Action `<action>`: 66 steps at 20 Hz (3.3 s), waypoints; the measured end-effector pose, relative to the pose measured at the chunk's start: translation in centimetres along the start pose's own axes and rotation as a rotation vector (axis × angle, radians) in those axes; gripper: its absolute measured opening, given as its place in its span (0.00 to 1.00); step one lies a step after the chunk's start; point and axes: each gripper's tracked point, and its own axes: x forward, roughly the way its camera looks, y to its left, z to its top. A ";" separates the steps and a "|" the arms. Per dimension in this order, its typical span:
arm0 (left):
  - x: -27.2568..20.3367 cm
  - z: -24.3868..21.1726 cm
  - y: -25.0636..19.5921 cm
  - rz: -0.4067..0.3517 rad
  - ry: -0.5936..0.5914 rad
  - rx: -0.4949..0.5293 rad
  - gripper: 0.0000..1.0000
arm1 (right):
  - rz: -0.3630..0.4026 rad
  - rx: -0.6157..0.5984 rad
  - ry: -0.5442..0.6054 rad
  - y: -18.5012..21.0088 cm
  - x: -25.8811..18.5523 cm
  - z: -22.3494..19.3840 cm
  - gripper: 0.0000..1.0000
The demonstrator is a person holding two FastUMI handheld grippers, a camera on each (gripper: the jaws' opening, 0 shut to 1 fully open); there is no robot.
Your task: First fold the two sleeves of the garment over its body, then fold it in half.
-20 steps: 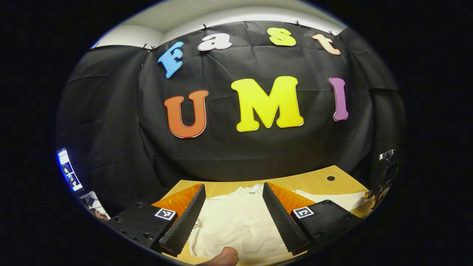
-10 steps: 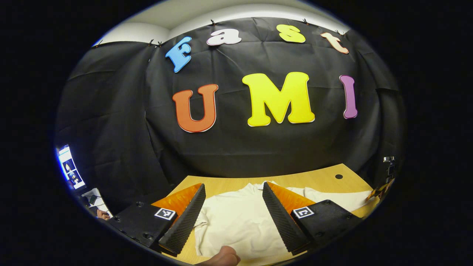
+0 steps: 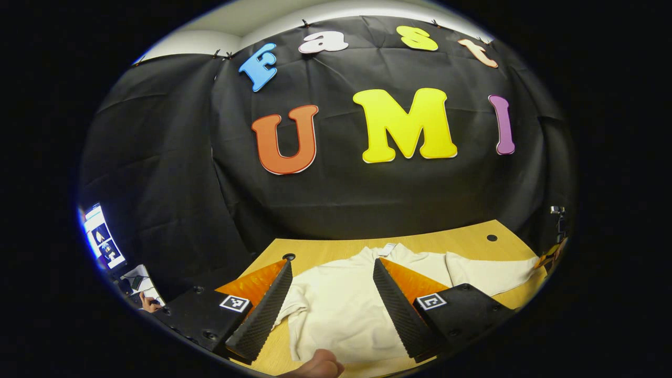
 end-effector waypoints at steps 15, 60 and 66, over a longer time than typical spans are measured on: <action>-0.3 -2.0 4.4 -0.089 -0.045 -0.078 0.99 | 0.196 -0.082 -0.241 16.4 -16.4 6.7 0.00; -2.1 -16.1 27.0 0.253 0.143 -0.123 0.99 | 0.724 -0.825 -0.266 65.0 -29.9 -19.2 0.87; -2.3 -21.7 29.9 0.412 0.316 -0.233 0.99 | 0.747 -0.774 -0.240 55.6 -32.1 -17.7 0.96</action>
